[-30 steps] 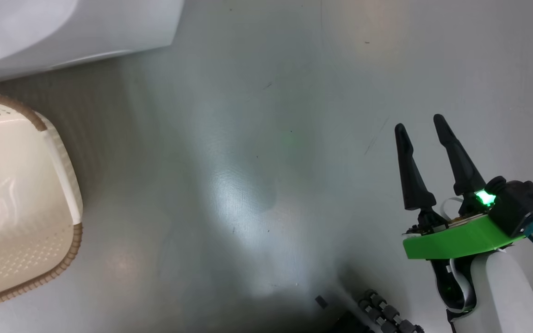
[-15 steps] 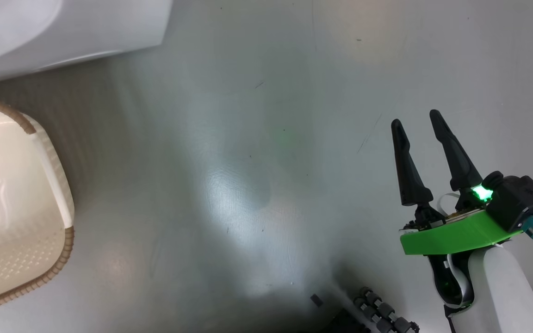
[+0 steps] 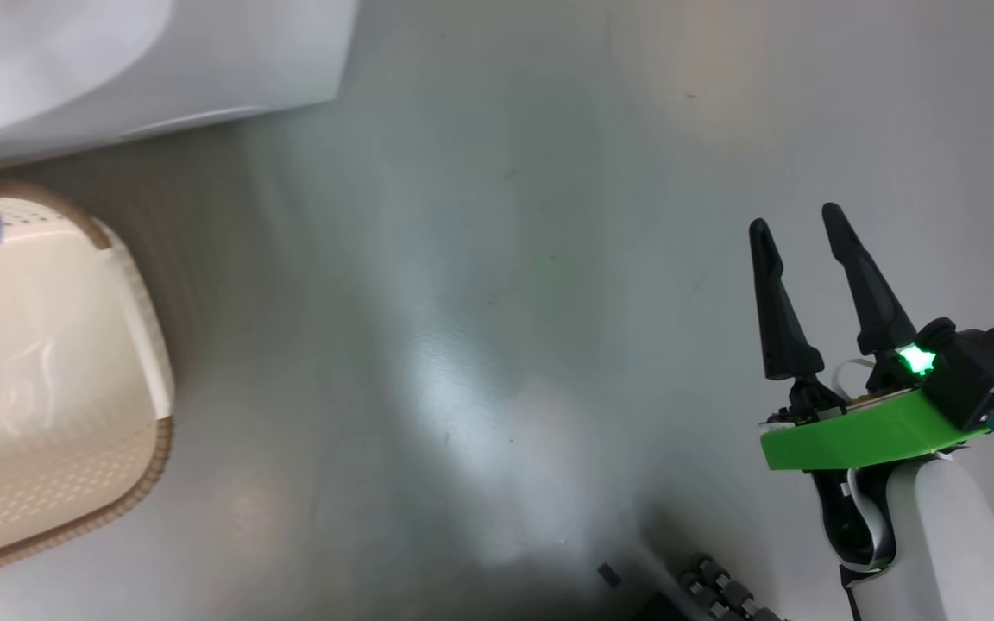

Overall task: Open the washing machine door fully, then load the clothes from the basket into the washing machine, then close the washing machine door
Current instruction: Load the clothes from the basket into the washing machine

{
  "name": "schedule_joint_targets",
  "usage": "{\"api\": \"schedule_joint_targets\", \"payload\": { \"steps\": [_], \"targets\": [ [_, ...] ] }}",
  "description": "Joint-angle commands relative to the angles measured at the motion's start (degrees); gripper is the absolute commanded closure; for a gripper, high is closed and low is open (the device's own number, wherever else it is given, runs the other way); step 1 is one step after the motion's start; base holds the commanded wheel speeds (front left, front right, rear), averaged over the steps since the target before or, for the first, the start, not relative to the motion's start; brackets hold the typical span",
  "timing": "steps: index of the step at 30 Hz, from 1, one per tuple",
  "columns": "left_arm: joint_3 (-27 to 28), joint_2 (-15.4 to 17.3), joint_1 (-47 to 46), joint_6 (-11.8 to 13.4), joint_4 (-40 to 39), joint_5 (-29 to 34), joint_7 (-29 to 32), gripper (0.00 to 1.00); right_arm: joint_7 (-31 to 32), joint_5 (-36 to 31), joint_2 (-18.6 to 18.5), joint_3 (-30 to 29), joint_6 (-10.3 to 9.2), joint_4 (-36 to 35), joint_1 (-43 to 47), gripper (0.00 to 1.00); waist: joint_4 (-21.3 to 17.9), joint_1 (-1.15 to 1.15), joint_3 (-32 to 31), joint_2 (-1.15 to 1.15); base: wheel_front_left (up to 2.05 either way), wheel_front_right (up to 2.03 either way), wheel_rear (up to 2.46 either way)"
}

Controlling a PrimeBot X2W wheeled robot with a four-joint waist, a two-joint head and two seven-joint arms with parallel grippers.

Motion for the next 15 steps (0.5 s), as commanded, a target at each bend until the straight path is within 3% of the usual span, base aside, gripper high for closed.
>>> {"api": "schedule_joint_targets", "payload": {
  "steps": [1, 15],
  "targets": [
    [-0.2, 2.3, 1.3, -0.1, -1.0, -0.4, -0.2, 0.0, -0.7, -0.5, -0.2, 0.8, 0.51, -1.1, 1.4, 0.0, 1.2, 0.0, -1.1, 0.0, 0.0, 0.0, 0.0],
    [-3.8, -0.6, 17.0, -0.1, -10.6, -8.4, -0.8, 0.0, -0.7, -4.9, -0.3, -2.5, 0.51, -2.0, 4.0, 0.0, 9.4, 0.0, -6.8, 0.0, 0.0, 0.0, 0.0]
  ]
}}
